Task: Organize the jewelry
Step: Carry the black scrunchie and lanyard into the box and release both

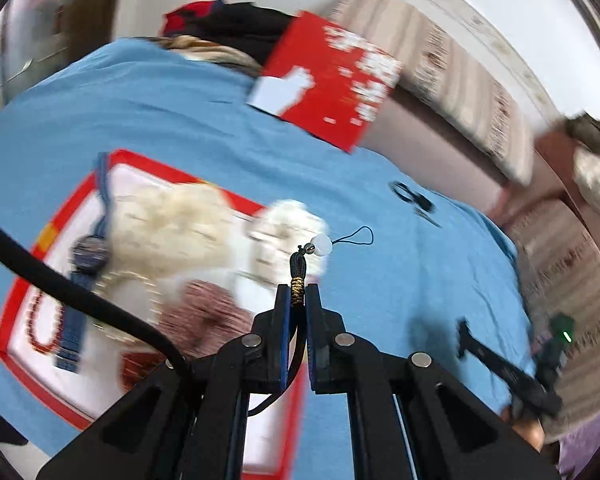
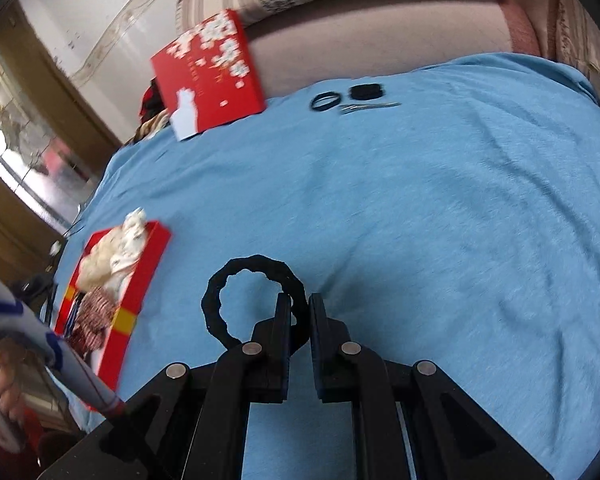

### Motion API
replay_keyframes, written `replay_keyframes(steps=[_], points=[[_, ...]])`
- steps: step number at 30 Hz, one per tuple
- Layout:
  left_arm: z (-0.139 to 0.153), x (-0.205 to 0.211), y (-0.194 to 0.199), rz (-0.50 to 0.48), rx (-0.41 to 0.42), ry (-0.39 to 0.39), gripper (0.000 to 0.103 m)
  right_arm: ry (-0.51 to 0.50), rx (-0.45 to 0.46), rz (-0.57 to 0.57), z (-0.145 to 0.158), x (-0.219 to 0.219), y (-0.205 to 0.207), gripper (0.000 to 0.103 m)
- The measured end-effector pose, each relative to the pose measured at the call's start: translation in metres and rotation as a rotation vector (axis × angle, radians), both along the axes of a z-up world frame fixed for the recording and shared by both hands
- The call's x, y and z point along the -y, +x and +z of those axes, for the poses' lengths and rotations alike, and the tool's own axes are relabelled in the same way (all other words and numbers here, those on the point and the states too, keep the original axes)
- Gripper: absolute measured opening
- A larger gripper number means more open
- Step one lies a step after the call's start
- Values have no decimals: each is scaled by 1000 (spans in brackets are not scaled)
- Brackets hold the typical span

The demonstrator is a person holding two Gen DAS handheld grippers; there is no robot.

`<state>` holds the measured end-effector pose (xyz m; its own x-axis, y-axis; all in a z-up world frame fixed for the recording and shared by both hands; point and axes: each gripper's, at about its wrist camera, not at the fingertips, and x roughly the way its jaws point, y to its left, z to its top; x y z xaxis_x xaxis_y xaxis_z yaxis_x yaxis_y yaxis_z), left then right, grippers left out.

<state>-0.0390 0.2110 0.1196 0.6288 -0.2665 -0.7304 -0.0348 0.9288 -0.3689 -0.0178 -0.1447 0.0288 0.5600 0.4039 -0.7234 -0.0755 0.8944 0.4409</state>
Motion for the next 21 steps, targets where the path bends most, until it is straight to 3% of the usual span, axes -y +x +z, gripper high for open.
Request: replay_keyframes(steps=[3,7,12,16,21], points=[[-4,-26,4,62,-11,4,6,3,-5,47,5,-29,-5,10],[-18,-56,-2,112,-23,-68,6,21,-28,125,10,-74,-4,10],[-31,-85,-2,172,-55,-65,6,16,-29,263,16,-142,-13,10],[-38,-103,-1,243,-69,-17,6,-10,-15,357,20,-189,-18,10],[-42,-111,3,264,-75,38,6,-73,-8,426,15,-227,-24,10]])
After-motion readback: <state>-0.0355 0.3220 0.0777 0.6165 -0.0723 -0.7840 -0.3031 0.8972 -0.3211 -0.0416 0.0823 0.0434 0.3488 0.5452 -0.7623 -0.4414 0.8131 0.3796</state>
